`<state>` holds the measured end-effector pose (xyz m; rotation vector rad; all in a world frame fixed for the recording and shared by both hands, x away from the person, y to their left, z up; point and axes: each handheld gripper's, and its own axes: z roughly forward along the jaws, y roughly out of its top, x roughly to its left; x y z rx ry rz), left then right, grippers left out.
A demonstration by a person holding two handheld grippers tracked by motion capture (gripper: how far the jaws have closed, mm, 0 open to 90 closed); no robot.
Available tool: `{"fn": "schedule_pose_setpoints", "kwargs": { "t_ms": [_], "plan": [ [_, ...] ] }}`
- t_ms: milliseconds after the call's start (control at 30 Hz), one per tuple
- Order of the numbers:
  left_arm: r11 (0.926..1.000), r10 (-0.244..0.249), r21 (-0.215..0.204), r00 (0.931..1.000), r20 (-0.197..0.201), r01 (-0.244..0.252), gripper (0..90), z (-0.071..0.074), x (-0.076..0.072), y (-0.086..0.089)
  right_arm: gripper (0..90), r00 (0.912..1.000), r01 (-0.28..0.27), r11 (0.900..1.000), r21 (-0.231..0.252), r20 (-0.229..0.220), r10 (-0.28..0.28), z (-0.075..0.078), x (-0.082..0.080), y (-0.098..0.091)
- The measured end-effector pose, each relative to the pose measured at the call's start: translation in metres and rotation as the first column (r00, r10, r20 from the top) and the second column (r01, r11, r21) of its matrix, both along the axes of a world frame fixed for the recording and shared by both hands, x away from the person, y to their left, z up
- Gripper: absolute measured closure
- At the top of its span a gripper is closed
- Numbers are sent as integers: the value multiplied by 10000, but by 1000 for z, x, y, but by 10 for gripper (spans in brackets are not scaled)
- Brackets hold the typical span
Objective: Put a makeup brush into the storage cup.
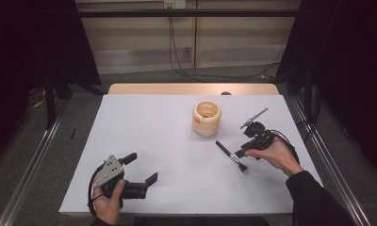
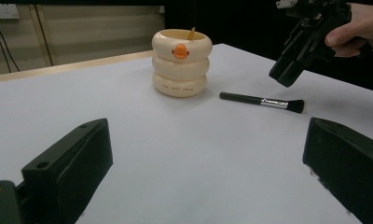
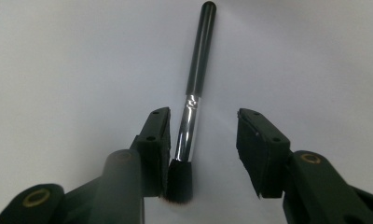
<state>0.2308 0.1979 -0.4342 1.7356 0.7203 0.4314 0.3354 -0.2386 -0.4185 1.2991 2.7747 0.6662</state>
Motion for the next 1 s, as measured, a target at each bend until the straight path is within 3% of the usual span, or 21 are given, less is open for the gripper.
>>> {"fn": "schedule_pose_setpoints", "kwargs": {
  "t_ms": [267, 533, 600, 1000],
  "plan": [
    [10000, -65, -16, 10000, 7, 65, 12, 0, 0, 0, 587, 9982, -241, 9993, -268, -560, 226, -5, 4, 5],
    [10000, -55, 2, 10000, 16, 55, 12, 0, 0, 0, 567, 9956, -162, 9973, -712, -933, 95, -12, 11, 13],
    [10000, 13, 14, 10000, -43, -13, 12, 0, -1, 0, 567, 9927, -154, 9962, -853, -1201, 50, -13, 12, 16],
    [10000, 0, -58, 10000, -49, 0, 11, -1, -1, 0, 600, 9914, -333, 9904, -1339, -1301, 158, -25, 15, 24]
  ]
}}
